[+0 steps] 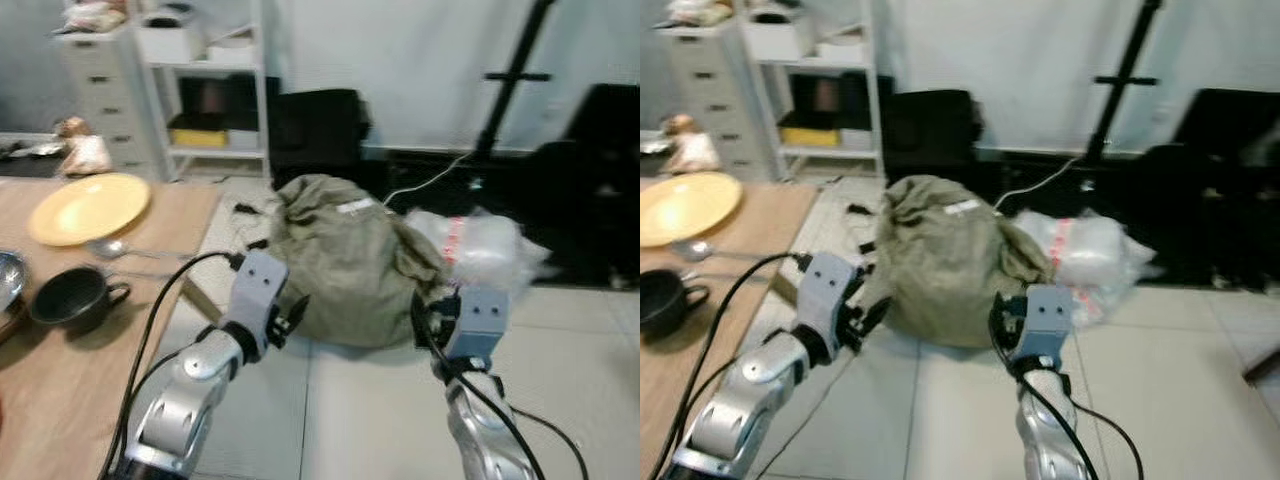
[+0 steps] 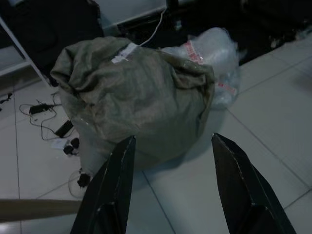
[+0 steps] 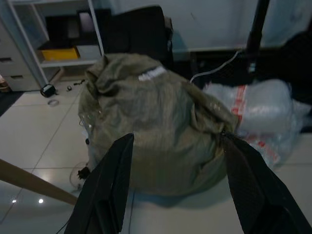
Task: Setting the table
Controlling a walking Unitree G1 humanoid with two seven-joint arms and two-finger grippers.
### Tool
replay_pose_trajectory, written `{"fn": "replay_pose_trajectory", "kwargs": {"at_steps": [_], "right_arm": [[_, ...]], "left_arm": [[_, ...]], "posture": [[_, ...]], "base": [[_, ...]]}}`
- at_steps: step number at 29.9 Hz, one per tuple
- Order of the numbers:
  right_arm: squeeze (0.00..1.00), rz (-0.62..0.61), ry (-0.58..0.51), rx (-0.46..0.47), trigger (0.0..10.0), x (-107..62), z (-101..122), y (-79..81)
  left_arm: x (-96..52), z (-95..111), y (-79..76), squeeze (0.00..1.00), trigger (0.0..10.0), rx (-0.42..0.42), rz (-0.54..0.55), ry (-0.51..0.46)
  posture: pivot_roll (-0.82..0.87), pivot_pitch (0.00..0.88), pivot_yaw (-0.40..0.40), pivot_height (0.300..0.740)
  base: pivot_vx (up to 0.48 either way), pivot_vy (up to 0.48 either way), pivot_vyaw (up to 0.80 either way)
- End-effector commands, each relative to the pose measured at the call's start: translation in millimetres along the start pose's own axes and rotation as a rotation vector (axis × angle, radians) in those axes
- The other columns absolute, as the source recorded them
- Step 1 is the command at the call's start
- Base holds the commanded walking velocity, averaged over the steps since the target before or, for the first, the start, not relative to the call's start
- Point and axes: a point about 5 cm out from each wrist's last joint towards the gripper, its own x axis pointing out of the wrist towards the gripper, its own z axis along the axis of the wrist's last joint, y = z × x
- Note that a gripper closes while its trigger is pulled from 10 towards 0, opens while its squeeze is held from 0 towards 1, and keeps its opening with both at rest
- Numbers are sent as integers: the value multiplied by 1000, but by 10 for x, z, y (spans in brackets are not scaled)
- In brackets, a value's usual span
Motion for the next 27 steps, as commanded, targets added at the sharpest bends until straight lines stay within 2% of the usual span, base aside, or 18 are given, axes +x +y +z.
{"fn": "replay_pose_trajectory", "kwargs": {"at_steps": [1, 17, 19, 27], "right_arm": [[0, -1, 10, -6, 10000, 2, -31, 2], [0, -18, -9, -7, 10000, 22, -9, -25], [0, -11, -17, -8, 10000, 27, 2, -14], [0, 9, -23, -10, 10000, 40, 12, 37]], "left_arm": [[21, -11, 36, 0, 10000, -6, 26, 2], [77, 6, 40, 0, 10000, -5, 33, -14], [79, 12, 48, 0, 10000, -6, 38, -22], [100, 39, 51, 0, 10000, -6, 46, -39]], "posture": [[-36, 13, 133, 740], [-42, 7, 138, 740], [-41, 8, 138, 740], [-40, 13, 137, 740]], "base": [[0, 0, -788], [0, 0, -788], [0, 0, -419], [437, 0, 0]]}}
